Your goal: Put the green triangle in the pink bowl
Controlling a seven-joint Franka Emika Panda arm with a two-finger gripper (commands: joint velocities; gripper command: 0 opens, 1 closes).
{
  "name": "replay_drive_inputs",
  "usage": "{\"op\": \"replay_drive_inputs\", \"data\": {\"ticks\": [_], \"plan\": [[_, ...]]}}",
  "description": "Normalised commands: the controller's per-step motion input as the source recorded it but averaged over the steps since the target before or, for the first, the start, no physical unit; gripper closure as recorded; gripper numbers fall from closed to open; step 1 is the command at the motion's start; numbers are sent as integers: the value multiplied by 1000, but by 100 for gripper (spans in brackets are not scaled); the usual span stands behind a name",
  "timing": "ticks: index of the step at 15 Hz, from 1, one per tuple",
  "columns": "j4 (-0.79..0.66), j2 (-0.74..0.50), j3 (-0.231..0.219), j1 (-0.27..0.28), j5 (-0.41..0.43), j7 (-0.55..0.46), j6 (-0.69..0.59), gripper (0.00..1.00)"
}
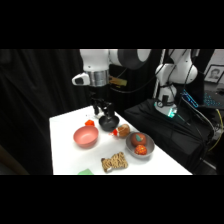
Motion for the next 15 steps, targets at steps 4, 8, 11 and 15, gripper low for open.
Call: {"op": "replay_drive_inputs", "data": {"ticks": [4,8,11,15], "plan": [[478,389,47,56,30,-27,110,0],[560,452,33,88,-33,84,60,0],[595,470,9,84,-73,100,25,0],[563,427,-12,66,-75,94,25,0]]}}
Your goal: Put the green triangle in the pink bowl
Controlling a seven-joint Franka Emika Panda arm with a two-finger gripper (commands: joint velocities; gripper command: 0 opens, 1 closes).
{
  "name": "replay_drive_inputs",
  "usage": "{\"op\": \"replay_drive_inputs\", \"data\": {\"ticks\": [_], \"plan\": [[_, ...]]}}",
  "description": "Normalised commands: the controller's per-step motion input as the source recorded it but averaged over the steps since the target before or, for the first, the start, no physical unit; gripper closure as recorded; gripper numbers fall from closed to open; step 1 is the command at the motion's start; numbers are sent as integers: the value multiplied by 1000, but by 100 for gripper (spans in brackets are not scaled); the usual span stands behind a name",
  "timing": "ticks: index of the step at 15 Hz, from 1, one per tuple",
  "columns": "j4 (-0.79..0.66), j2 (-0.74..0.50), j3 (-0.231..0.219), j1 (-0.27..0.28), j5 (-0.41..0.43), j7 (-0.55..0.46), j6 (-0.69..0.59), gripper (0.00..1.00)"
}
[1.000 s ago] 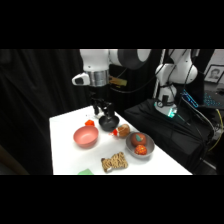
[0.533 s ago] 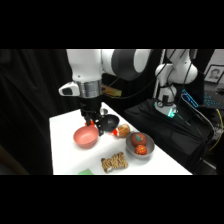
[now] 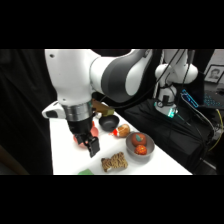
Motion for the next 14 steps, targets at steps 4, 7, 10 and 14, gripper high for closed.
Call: {"op": "replay_drive_inputs", "data": {"ticks": [4,7,10,14], "plan": [[523,410,-42,53,-68,97,42,0],[463,388,-54,55,-46,112,66,0],[392,349,-48,64,-24,108,76,0],[329,308,-50,69,-13,99,89,0]]}}
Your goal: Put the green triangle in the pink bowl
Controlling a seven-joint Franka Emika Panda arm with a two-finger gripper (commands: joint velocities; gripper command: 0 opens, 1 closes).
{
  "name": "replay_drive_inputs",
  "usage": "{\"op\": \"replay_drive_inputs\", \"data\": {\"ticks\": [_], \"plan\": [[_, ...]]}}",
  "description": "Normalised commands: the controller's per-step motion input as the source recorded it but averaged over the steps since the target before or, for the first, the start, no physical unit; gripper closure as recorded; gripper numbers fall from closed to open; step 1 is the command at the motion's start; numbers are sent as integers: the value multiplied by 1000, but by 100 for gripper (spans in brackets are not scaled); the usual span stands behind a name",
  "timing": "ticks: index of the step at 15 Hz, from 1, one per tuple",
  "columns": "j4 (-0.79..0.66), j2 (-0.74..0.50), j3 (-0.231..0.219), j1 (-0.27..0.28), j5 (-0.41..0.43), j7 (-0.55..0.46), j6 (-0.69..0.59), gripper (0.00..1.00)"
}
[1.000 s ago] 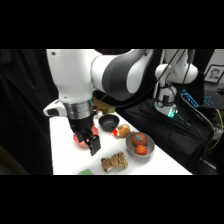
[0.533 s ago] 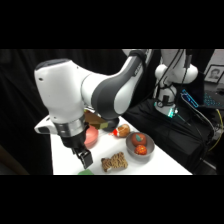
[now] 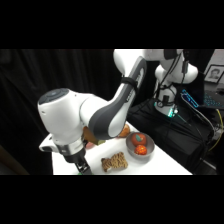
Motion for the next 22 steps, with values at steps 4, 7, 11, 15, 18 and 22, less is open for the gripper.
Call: {"op": "replay_drive_inputs", "data": {"ticks": [4,7,11,15,18,22], "plan": [[352,288,-45,52,6,58,49,0],[344,241,-49,72,-8,48,34,0],[312,201,-37,70,0,35,11,0],[274,166,-31,55,7,26,-19,24],[72,5,-33,63,-7,30,11,43],[-125,-138,-47,74,-35,37,46,70]]}}
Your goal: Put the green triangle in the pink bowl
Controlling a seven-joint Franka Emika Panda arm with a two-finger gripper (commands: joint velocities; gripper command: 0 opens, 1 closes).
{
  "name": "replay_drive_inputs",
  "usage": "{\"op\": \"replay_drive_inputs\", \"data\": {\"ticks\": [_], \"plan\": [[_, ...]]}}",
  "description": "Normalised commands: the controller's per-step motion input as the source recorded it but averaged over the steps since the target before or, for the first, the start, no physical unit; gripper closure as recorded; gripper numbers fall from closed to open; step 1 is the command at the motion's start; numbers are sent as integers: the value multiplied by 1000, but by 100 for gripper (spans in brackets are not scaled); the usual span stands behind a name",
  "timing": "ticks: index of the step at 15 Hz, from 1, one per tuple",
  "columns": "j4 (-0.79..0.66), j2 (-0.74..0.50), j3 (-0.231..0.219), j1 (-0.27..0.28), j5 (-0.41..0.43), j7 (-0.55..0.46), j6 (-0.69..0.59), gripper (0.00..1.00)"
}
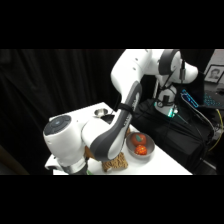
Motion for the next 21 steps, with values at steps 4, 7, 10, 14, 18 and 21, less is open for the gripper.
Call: {"op": "replay_drive_inputs", "data": {"ticks": [4,7,10,14,18,21], "plan": [[-122,-118,-44,65,-30,37,19,97],[-141,-150,-49,73,-31,59,-18,94],[-327,-359,-65,88,-47,104,-49,95],[-500,-585,-62,51,-32,122,-117,95],[-515,-616,-55,-17,-5,108,-150,95],[-488,-565,-33,-86,30,68,-113,95]]}}
